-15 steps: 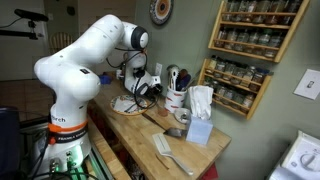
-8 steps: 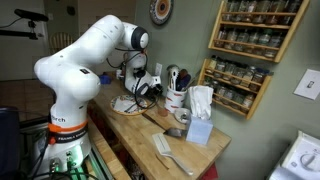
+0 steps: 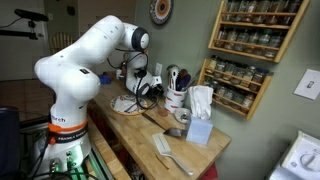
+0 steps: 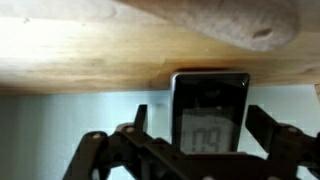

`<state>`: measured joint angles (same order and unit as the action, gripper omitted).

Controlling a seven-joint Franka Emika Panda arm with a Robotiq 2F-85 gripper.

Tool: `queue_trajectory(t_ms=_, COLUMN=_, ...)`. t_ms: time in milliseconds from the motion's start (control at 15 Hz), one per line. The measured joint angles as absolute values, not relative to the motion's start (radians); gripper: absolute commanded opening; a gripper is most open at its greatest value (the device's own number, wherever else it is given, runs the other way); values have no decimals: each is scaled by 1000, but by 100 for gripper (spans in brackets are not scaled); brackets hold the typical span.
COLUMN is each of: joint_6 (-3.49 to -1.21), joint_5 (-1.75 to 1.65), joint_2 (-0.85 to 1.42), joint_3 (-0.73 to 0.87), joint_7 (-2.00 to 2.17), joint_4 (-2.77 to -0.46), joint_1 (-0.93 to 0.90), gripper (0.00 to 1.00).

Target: Place the timer against against the wall

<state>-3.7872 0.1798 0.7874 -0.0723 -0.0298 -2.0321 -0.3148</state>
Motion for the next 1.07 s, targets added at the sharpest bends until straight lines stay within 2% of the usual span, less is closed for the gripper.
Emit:
queue_trajectory(t_ms=667, joint_6=-3787, joint_5=176, joint_2=709, joint_3=-52, joint_7=-104, joint_4=-2132, joint_1=-354, gripper=100)
queue_trajectory(t_ms=1067, joint_6=-3757, joint_5=159, joint_2=559, joint_3=-68, joint_7=-103, joint_4=-2283, joint_1=-346, gripper=100)
